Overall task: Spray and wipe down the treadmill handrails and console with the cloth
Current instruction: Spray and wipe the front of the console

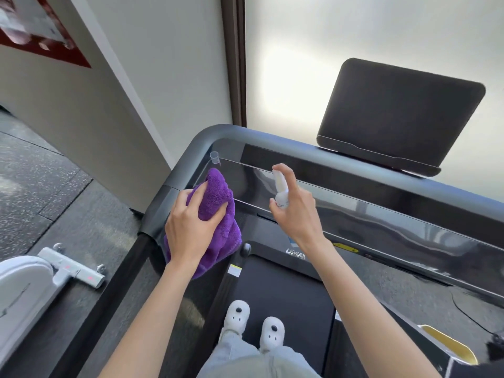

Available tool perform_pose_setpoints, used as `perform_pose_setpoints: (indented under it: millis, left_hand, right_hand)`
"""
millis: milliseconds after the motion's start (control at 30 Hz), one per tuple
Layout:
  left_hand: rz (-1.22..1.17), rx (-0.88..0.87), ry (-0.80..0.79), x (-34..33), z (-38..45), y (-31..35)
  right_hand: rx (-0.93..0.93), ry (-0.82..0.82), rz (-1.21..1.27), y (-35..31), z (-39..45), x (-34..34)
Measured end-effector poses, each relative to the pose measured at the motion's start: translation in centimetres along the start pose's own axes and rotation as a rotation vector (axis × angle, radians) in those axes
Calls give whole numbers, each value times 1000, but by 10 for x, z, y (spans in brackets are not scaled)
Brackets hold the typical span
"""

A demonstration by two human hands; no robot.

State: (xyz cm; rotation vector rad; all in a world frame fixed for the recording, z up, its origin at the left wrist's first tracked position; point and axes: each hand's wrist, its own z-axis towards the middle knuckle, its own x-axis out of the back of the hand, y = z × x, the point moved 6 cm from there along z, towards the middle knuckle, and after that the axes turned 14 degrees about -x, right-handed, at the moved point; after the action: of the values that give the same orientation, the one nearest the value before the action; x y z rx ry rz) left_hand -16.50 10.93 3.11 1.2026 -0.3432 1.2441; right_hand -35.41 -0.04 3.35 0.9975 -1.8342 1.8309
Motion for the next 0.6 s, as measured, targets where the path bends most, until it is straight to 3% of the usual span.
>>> perform_pose_setpoints:
  millis: [333, 600]
  left_hand:
    - [-65, -61, -51, 2, -5, -21]
    - [-124, -67, -99, -5, -2, -32]
  right_hand:
    - [-22, 12, -11, -19, 8, -30]
    - [-95, 112, 48, -9, 5, -28]
